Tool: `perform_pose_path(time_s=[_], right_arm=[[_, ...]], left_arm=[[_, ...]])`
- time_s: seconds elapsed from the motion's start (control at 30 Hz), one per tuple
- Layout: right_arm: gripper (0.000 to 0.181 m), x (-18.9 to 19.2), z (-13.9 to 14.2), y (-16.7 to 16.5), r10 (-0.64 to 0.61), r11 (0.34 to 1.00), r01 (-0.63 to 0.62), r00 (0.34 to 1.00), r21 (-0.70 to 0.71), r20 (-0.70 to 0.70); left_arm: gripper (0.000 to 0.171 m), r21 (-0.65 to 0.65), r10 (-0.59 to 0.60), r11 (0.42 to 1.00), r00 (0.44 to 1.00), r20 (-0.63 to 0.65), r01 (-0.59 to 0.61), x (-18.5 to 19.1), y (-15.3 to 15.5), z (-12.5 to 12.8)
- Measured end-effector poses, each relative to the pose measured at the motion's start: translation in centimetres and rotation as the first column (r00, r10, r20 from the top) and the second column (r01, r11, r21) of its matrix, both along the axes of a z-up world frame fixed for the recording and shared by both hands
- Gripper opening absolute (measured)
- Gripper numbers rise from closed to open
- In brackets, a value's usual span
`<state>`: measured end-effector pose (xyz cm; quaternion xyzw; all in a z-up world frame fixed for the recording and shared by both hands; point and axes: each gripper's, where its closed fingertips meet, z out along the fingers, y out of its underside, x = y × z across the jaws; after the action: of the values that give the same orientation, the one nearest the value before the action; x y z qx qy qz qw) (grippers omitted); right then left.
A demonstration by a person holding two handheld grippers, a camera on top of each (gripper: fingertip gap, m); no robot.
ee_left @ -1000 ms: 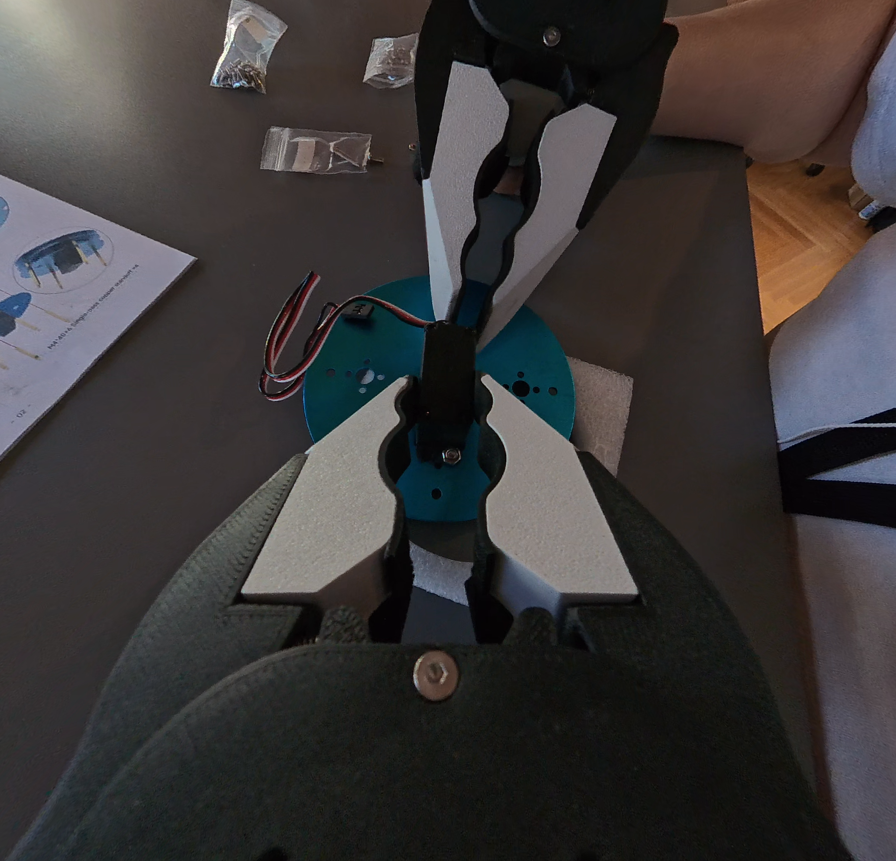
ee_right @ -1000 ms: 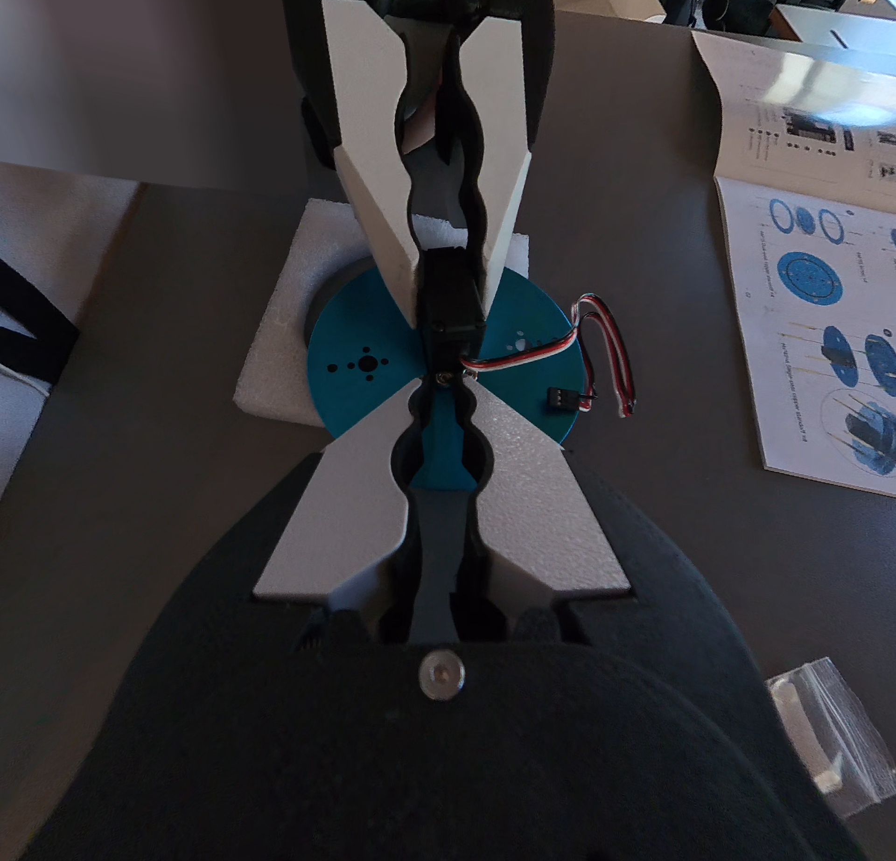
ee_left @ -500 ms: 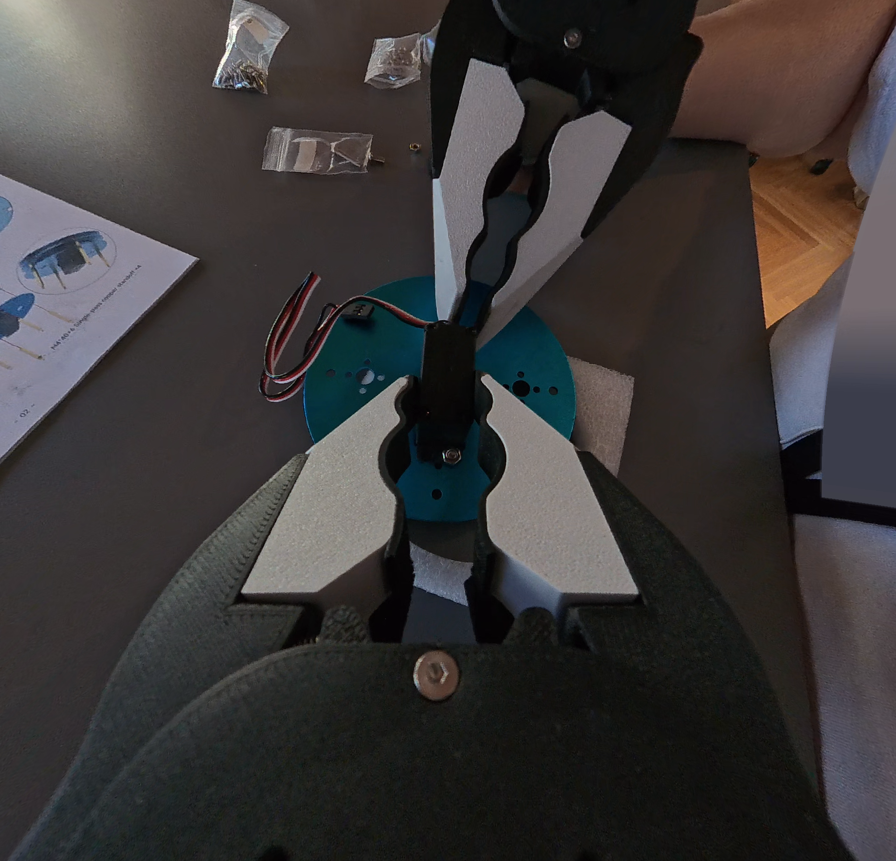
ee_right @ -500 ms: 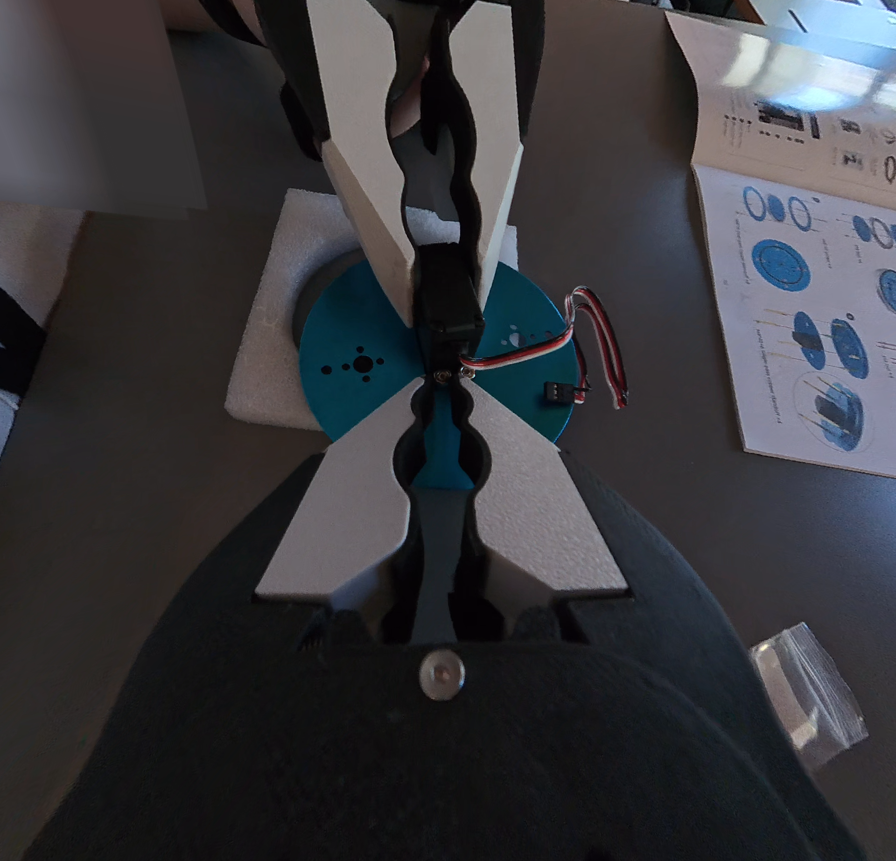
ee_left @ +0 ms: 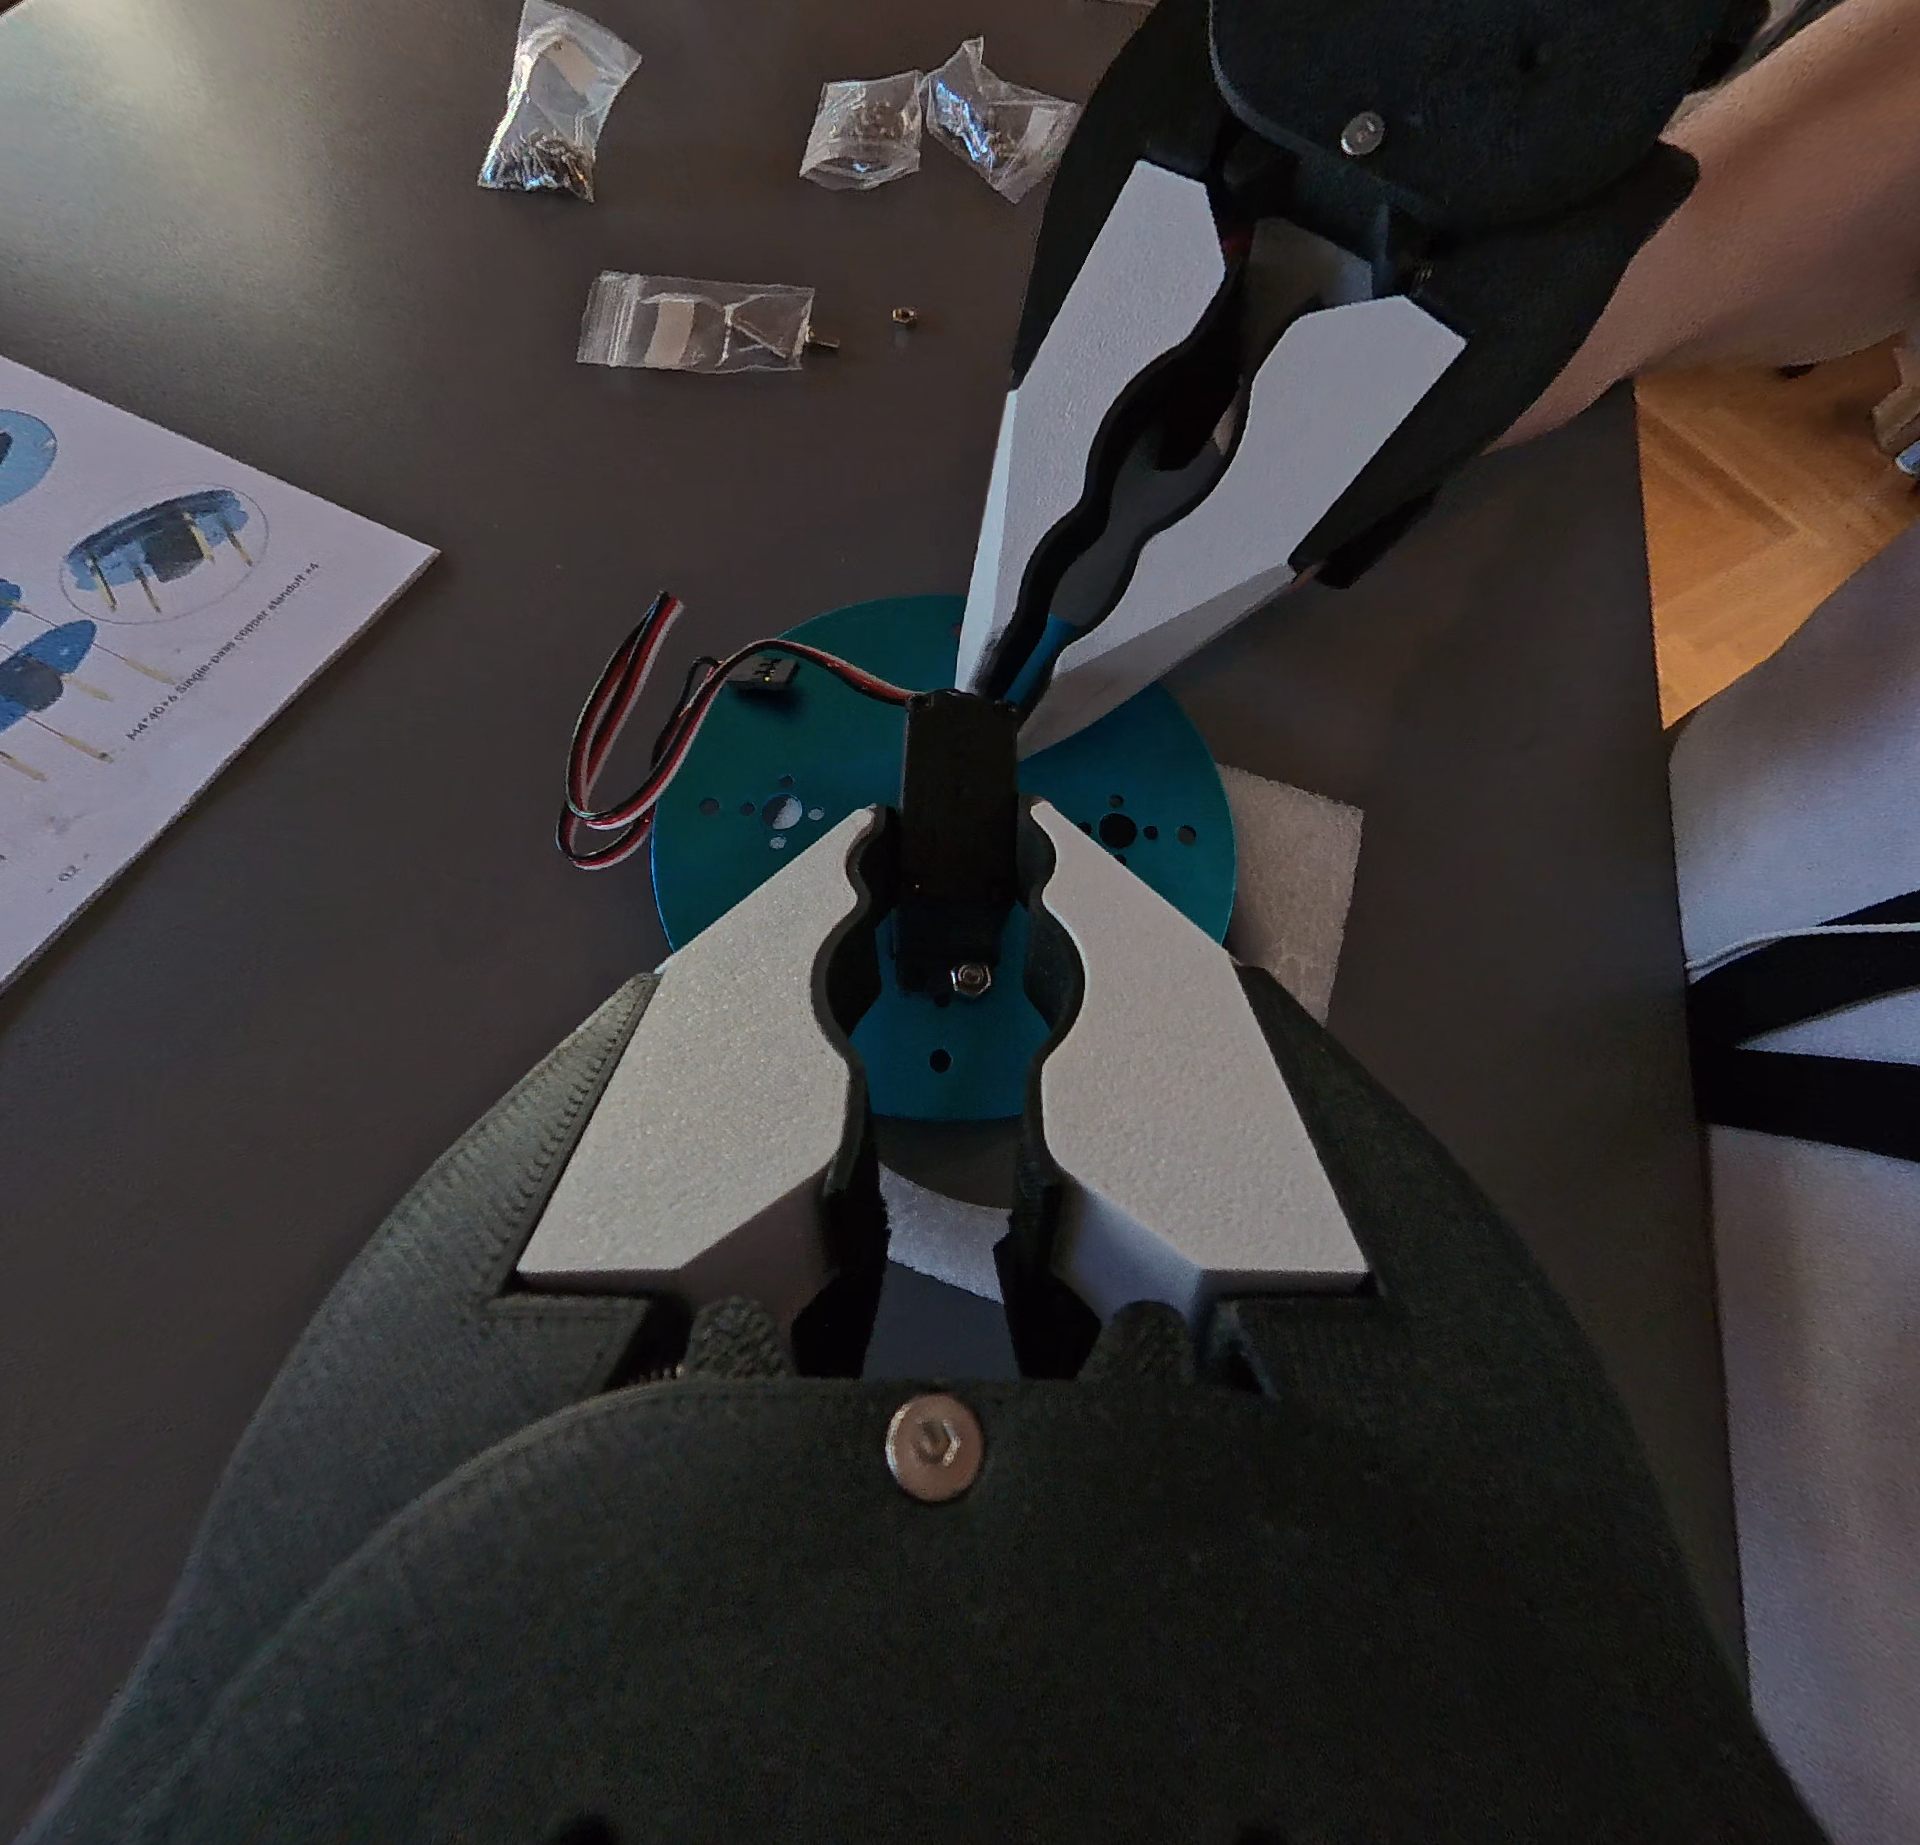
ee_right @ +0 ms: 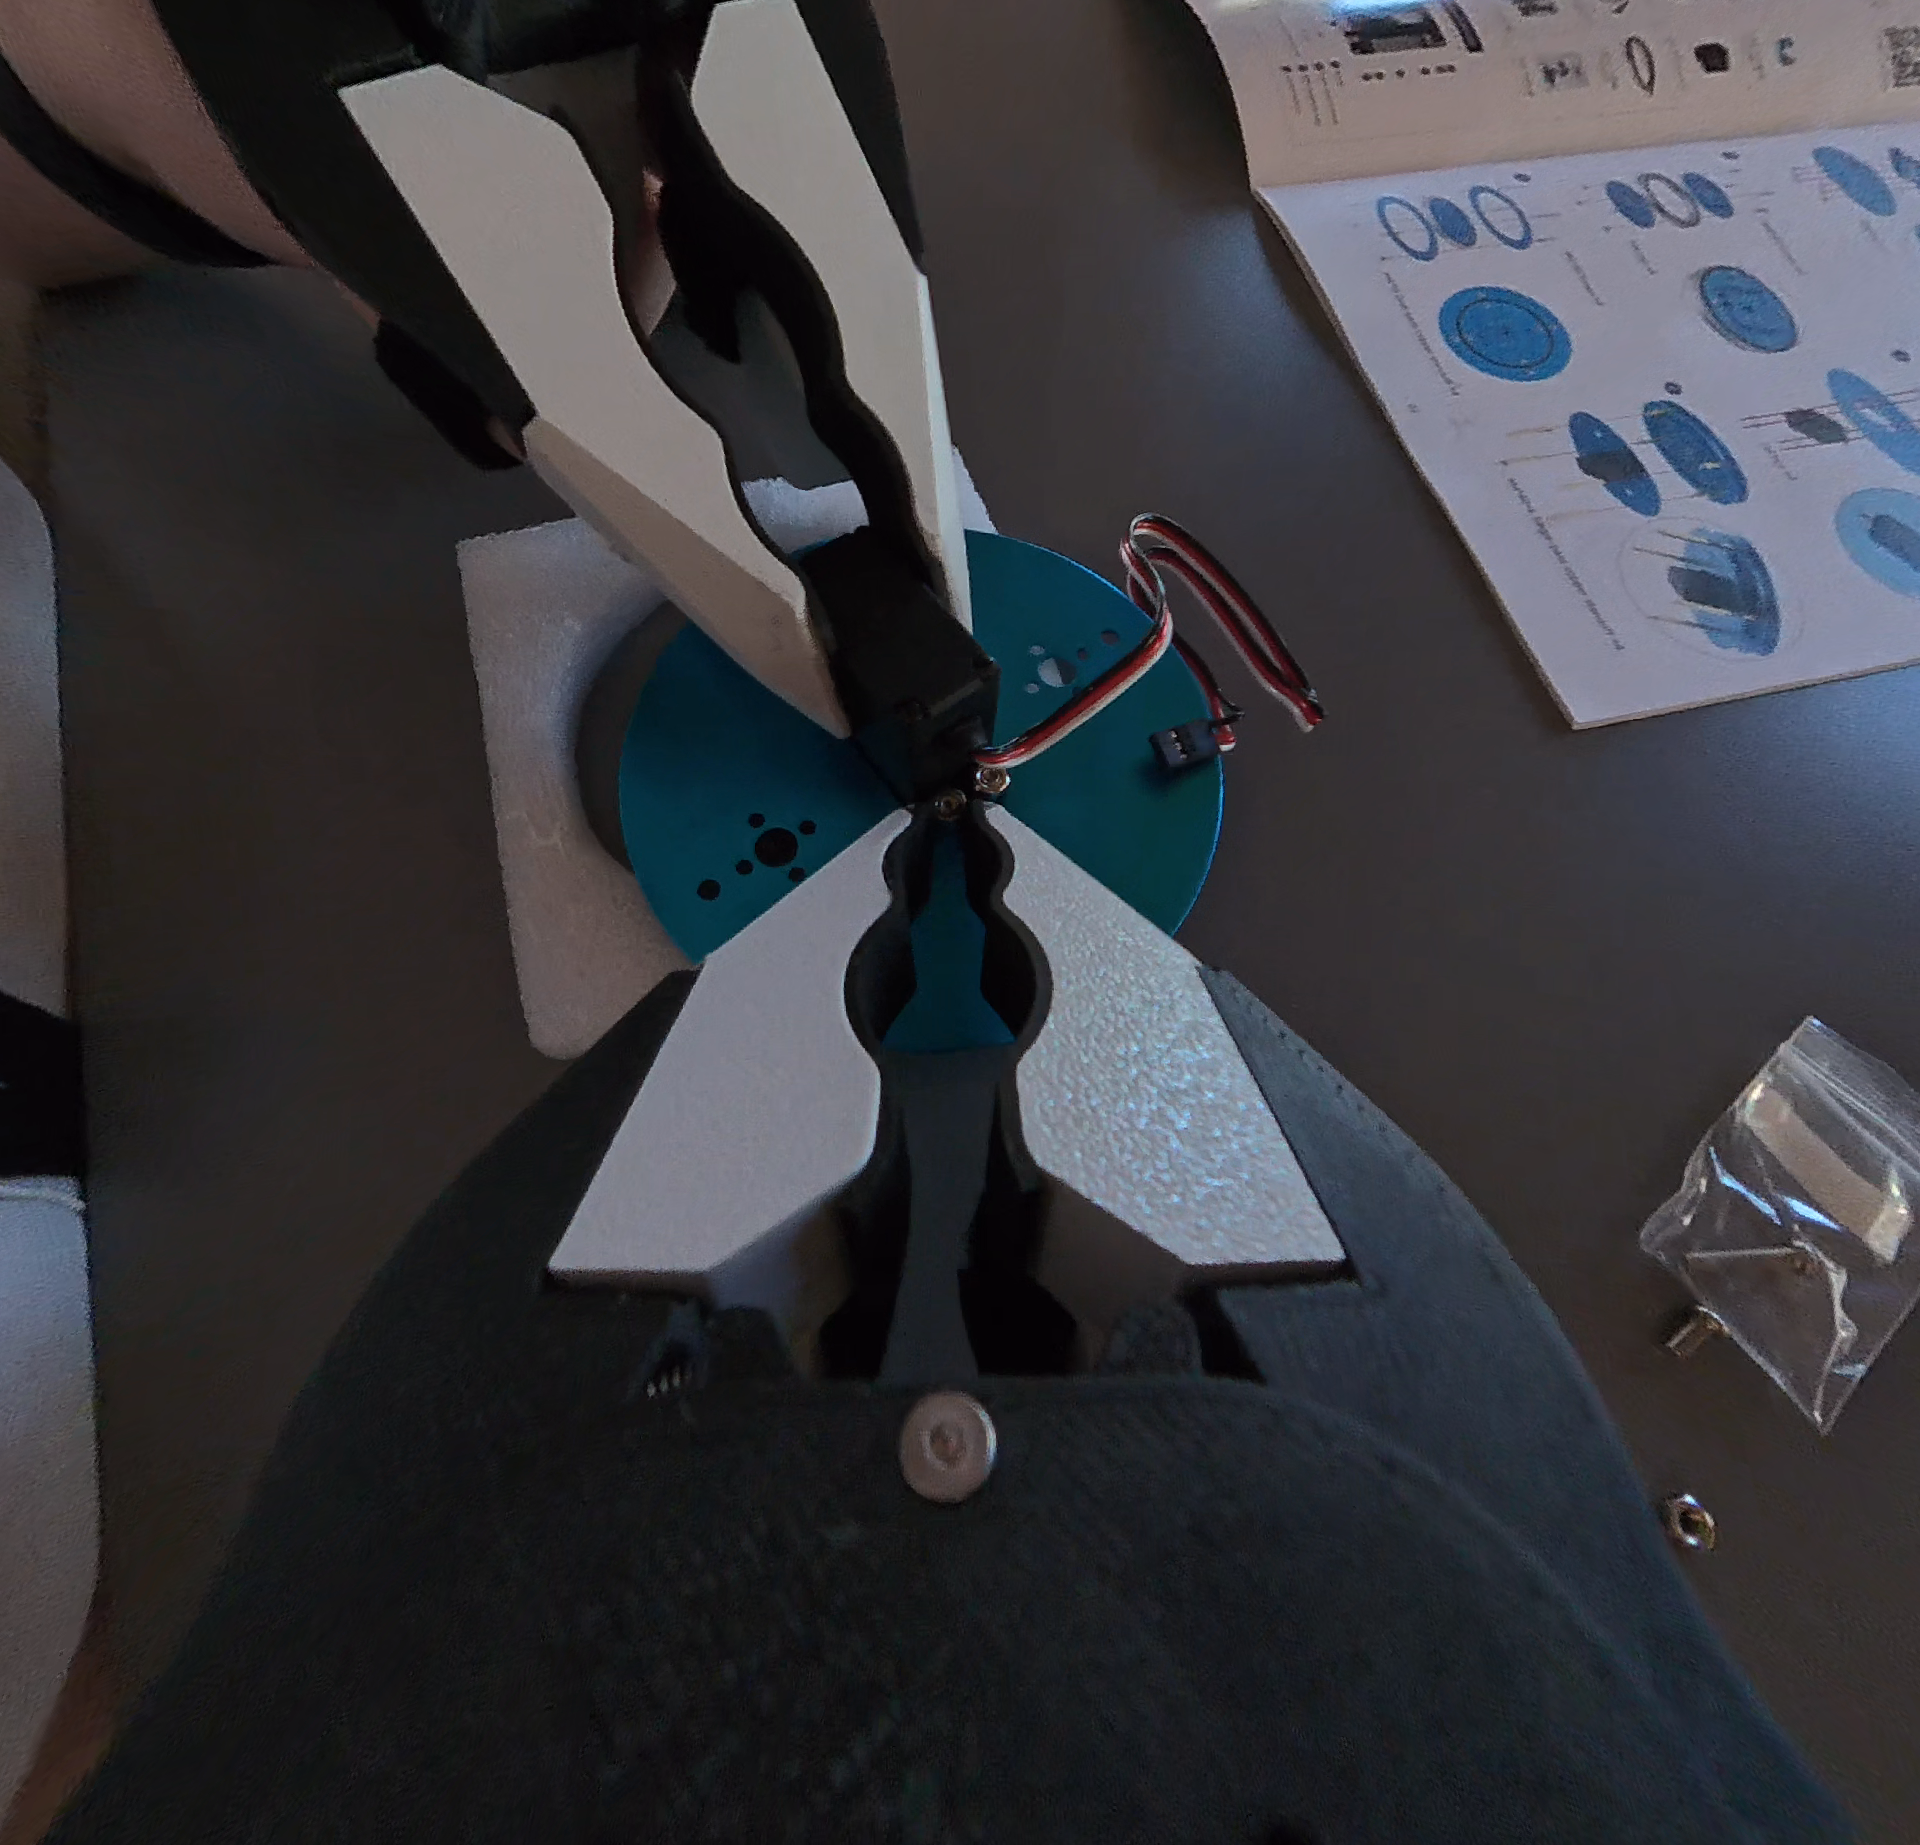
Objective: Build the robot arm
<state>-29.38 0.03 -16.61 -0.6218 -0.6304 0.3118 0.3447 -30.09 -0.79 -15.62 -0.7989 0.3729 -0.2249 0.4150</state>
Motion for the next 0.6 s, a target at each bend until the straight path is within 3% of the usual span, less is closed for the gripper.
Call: perform_pose_path(time_s=[0.2, 0.33, 0.6], right_arm=[[0.015, -0.01, 0.11, -0.47, 0.109, 0.993, -0.11, 0.994, -0.042, -0.026], [0.013, -0.15, 0.1, 0.13, 0.136, 0.99, -0.135, 0.991, 0.033, -0.021], [0.007, -0.03, 0.13, -0.13, 0.166, 0.986, -0.166, 0.986, 0.029, -0.005]], left_arm=[[0.023, -0.004, -0.004, 1.0, 1.0, 0.008, 0.004, 0.03, -0.01, -0.01], [0.023, -0.006, -0.007, 1.0, 1.0, 0.014, 0.007, 0.08, 0.02, 0.0], [0.023, -0.003, -0.007, 1.0, 1.0, 0.007, 0.007, 0.09, 0.01, -0.03]])
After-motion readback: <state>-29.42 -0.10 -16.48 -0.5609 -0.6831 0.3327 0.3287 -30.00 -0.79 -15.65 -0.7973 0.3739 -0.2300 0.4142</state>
